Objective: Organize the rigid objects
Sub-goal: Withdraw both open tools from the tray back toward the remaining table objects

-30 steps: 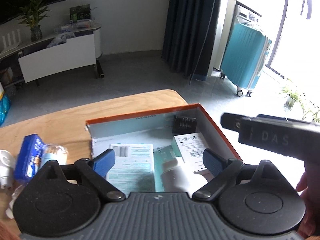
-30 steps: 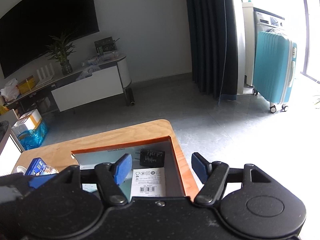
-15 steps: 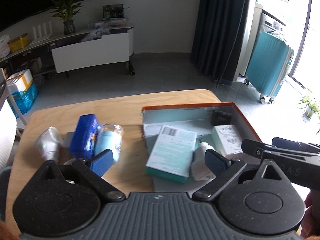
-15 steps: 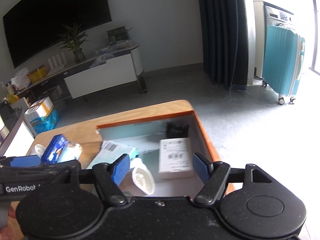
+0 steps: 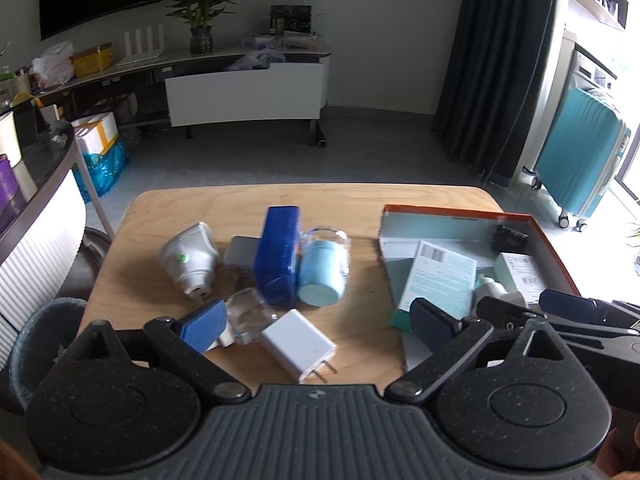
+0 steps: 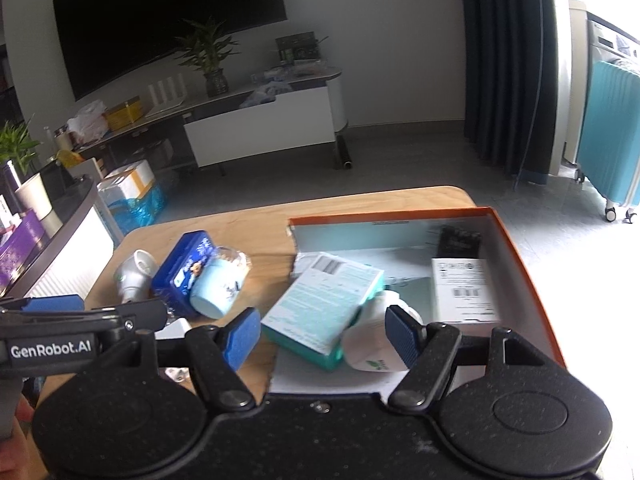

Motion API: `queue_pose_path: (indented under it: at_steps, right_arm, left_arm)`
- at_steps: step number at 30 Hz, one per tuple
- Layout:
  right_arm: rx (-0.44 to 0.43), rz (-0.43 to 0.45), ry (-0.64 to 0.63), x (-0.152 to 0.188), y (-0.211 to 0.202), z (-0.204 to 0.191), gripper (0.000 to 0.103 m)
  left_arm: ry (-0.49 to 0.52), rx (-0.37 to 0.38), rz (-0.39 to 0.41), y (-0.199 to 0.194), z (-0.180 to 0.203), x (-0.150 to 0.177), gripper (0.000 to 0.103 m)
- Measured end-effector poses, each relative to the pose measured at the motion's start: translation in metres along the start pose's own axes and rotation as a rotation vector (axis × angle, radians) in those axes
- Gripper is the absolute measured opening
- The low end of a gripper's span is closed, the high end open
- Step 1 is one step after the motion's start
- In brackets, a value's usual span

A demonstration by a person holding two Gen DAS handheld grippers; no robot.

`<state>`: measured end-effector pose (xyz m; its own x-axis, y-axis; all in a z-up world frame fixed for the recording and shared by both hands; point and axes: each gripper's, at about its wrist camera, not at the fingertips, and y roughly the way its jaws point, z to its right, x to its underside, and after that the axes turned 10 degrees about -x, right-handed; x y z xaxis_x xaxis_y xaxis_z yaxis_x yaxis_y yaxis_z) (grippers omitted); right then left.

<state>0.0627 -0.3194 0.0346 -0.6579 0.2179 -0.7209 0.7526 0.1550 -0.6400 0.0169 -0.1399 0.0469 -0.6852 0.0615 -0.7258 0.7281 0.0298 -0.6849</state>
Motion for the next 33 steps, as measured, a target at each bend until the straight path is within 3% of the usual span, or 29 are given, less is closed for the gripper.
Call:
queue_pose_path:
  at_steps: [19,33]
  right_arm:
    - [-0.085,-0.077,-0.085,0.011,0.044,-0.065,0.083]
    - [-0.113,-0.129,-0.089,0.026,0.065,-0.071,0.083]
  left_arm:
    - [-0.090,-0.066,-0.032,0.009,-0.071,0.016,0.100]
    - [-0.125,-0.090,-0.090,0.032,-0.098,0.034,0.101]
